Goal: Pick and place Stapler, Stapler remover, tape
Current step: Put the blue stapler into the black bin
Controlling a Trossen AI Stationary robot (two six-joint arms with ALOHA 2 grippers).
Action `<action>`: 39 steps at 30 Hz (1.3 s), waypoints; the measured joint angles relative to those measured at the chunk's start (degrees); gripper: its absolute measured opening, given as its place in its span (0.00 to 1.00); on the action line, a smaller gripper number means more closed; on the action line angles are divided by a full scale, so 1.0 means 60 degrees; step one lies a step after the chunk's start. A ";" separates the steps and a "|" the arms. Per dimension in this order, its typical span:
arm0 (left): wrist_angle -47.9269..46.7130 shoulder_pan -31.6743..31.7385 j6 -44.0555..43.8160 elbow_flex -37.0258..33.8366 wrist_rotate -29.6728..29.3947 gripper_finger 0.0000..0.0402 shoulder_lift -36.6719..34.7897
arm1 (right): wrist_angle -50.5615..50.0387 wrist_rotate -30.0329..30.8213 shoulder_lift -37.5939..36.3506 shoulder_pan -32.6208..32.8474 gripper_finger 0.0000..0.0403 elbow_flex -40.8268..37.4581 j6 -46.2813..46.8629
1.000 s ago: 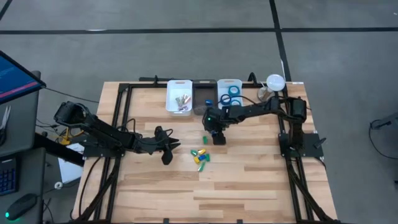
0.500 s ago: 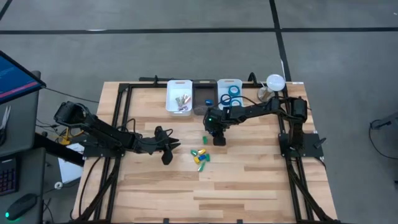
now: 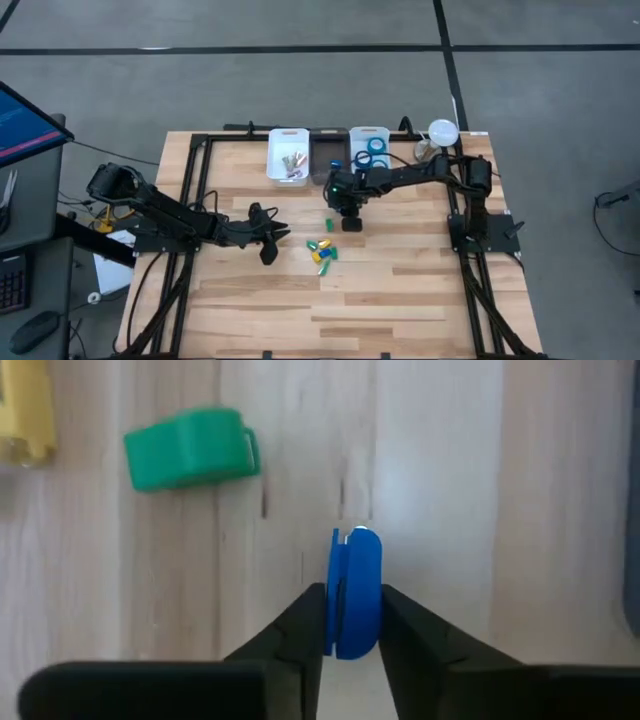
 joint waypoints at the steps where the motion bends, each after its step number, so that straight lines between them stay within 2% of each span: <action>1: 0.0000 0.0003 0.0000 0.0000 0.0000 0.22 0.0000 | -0.0144 0.0010 0.0000 -0.0001 0.20 0.0161 -0.0010; 9: 0.0000 0.0003 0.0000 0.0000 0.0000 0.22 0.0000 | -0.1505 -0.0031 -0.0015 -0.0009 0.15 0.1532 -0.0331; 18: -0.0014 0.0000 0.0022 0.0000 0.0000 0.22 0.0000 | -0.3249 -0.0060 -0.0025 -0.0017 0.17 0.3498 -0.0896; 21: -0.0018 0.0001 0.0024 0.0000 0.0000 0.22 0.0000 | -0.3464 0.0290 -0.0038 -0.0085 0.17 0.4167 -0.1148; 26: -0.0029 0.0003 0.0026 0.0000 0.0000 0.22 0.0000 | -0.3447 0.0839 -0.0040 -0.0406 0.17 0.5055 -0.1629; 30: -0.0039 0.0003 0.0026 0.0000 0.0000 0.22 0.0000 | -0.2946 0.0934 -0.0047 -0.0912 0.17 0.5245 -0.1787; 39: -0.0040 0.0000 0.0029 0.0000 0.0000 0.22 0.0000 | -0.1509 -0.0004 -0.0053 -0.2189 0.17 0.4524 -0.1040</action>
